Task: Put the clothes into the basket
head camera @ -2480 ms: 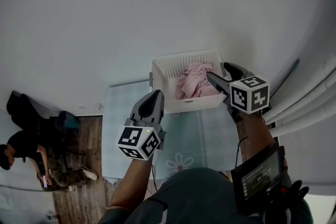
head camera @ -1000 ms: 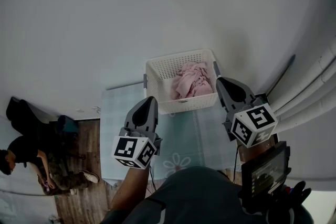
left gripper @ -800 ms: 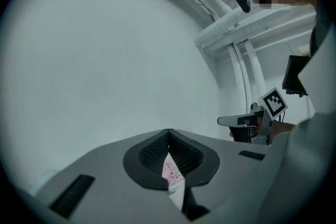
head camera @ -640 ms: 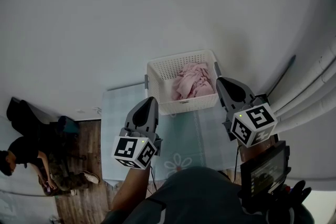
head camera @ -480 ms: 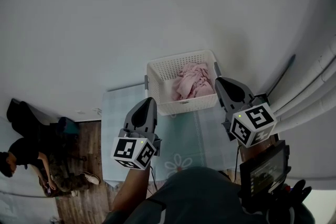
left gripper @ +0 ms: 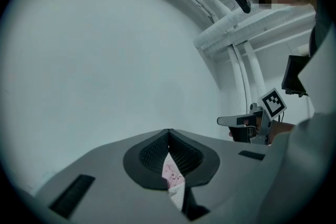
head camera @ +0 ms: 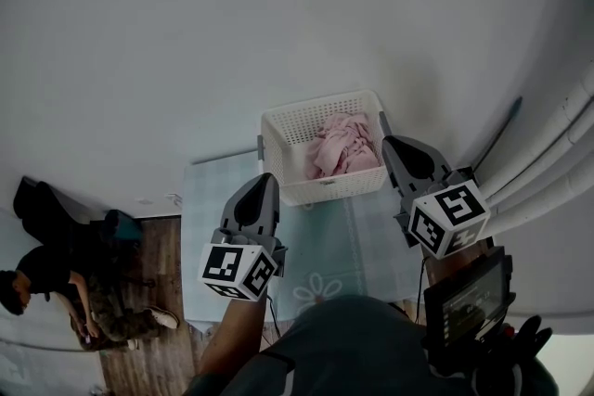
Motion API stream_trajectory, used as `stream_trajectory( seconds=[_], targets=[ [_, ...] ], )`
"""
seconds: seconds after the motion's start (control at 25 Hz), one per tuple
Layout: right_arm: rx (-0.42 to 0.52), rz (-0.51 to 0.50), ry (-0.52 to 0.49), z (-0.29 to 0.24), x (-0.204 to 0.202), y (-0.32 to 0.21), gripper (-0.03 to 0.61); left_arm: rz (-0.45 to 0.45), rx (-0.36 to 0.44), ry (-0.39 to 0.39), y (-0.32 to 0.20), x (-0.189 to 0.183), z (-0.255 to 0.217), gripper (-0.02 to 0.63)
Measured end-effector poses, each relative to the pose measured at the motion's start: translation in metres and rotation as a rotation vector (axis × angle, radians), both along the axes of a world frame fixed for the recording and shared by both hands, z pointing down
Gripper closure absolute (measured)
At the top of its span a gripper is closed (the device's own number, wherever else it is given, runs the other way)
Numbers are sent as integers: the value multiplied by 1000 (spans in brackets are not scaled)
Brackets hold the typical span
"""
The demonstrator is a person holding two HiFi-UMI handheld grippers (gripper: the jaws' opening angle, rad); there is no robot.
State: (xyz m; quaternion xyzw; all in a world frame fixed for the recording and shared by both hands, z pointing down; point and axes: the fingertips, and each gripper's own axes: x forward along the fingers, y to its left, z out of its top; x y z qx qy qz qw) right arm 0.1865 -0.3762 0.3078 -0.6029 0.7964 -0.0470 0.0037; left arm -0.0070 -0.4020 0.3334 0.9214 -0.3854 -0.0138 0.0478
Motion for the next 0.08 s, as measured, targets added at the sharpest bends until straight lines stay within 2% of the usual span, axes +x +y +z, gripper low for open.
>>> stream_trajectory(
  seconds=[0.08],
  targets=[
    [1, 3, 2, 0, 0, 0, 565, -2, 2, 0, 0, -2, 0, 604]
  ],
)
